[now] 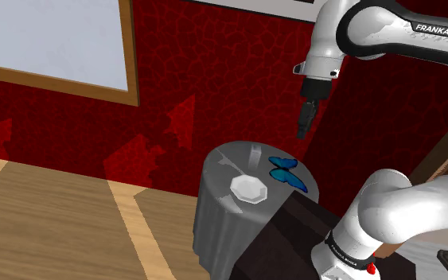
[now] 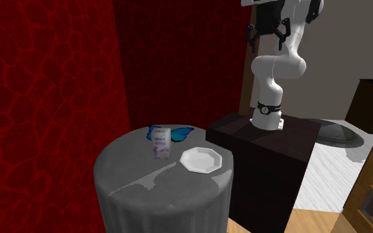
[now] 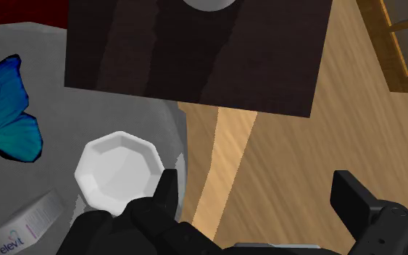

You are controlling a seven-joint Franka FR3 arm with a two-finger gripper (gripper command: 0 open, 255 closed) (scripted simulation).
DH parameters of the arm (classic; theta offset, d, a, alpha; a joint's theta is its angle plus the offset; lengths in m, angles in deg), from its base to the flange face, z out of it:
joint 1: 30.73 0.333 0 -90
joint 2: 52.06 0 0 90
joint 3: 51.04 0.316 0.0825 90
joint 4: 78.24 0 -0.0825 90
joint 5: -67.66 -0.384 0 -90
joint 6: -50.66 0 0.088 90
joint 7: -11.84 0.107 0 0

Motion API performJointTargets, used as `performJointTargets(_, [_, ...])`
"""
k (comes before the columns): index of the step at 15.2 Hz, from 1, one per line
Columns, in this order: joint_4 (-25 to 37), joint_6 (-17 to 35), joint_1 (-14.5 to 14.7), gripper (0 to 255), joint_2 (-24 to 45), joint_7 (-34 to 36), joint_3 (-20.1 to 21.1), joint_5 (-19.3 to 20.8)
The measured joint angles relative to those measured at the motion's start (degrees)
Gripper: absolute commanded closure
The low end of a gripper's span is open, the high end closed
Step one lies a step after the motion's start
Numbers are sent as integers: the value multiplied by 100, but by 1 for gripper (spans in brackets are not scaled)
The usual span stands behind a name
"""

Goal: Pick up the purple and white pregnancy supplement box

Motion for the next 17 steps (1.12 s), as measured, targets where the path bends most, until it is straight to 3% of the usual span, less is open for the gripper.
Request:
performJointTargets(3, [-58, 190, -45, 0, 116, 52, 4, 15])
performJointTargets(10, [-463, 1546, -363, 0, 974, 127, -193, 251])
performJointTargets(17, [-392, 2825, -652, 0, 2198, 278, -394, 409])
